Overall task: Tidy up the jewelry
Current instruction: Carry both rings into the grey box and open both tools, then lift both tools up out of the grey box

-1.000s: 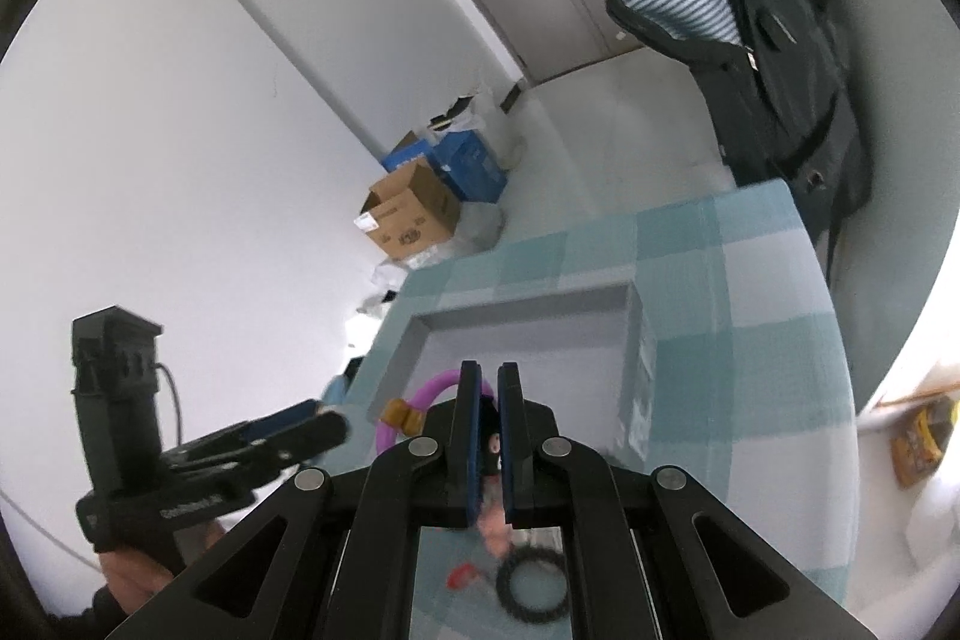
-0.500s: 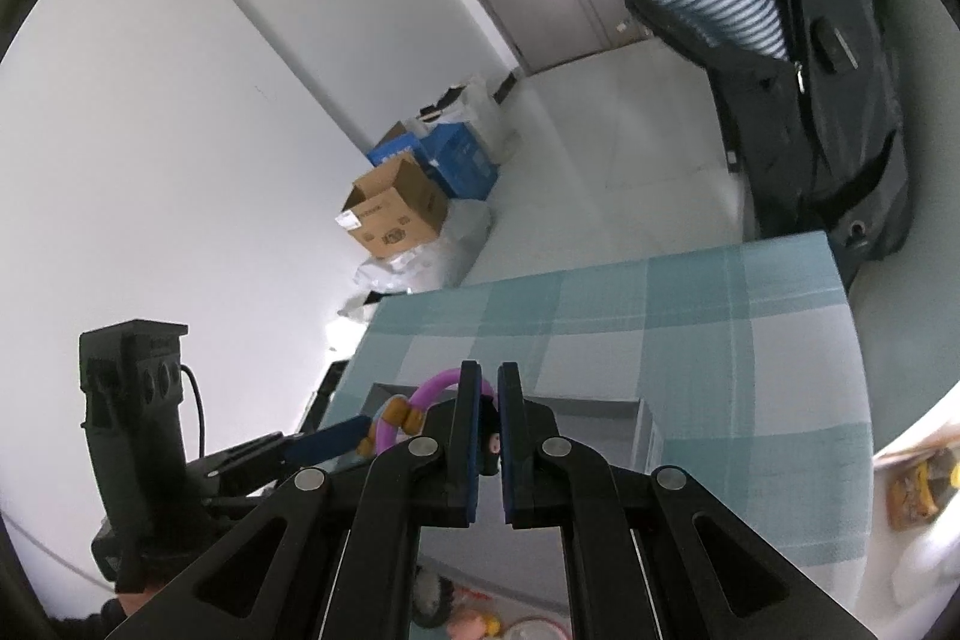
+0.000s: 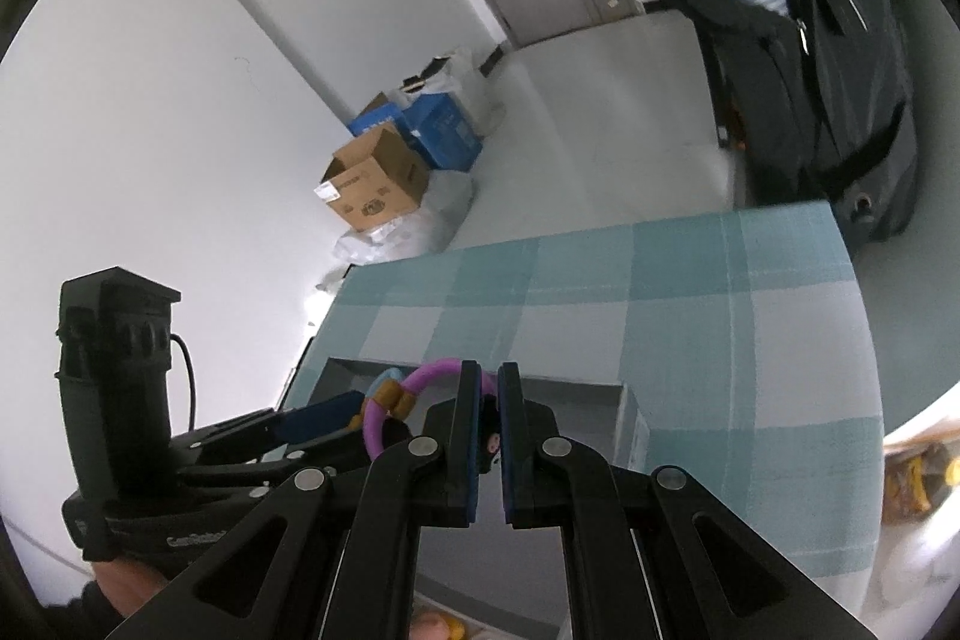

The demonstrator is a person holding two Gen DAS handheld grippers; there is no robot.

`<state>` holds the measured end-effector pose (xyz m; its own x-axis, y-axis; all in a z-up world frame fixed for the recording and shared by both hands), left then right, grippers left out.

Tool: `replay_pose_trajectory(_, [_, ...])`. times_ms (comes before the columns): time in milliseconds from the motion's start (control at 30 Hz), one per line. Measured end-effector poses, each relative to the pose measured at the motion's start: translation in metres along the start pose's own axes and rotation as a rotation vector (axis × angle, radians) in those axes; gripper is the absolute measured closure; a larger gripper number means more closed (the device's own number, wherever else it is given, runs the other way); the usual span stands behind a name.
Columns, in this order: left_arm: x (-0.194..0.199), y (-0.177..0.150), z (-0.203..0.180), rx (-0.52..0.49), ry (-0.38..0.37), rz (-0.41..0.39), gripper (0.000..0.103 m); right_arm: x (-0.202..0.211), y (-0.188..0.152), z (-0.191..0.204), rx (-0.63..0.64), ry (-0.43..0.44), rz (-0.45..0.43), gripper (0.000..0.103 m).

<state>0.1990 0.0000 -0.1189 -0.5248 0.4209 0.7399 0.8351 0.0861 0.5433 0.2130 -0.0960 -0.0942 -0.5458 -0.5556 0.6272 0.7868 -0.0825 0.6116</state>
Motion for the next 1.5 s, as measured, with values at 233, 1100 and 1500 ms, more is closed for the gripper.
replay_pose_trajectory(233, [0.008,0.002,-0.005,0.086,-0.123,0.001,0.029,-0.001,-0.006,0.000,-0.032,0.012,0.029,0.079])
replay_pose_trajectory(1100, [0.076,-0.019,-0.005,-0.161,0.213,-0.220,0.023,0.080,-0.017,0.027,0.117,-0.006,-0.130,0.006])
replay_pose_trajectory(1500, [0.083,-0.051,-0.012,-0.180,0.246,-0.195,0.022,0.098,-0.061,0.026,0.249,-0.082,-0.066,0.000])
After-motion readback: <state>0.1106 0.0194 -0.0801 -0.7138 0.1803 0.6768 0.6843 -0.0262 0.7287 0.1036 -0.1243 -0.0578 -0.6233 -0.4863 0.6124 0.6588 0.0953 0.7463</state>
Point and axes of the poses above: each gripper's, at about its wrist camera, not at the fingertips, and x roughly against the way its jaws point, z to its left, y to its top, the point moved 10 cm from there along -x, roughly the way its jaws point, and after that the axes turned 4 degrees about -z, right-handed, at the moved point
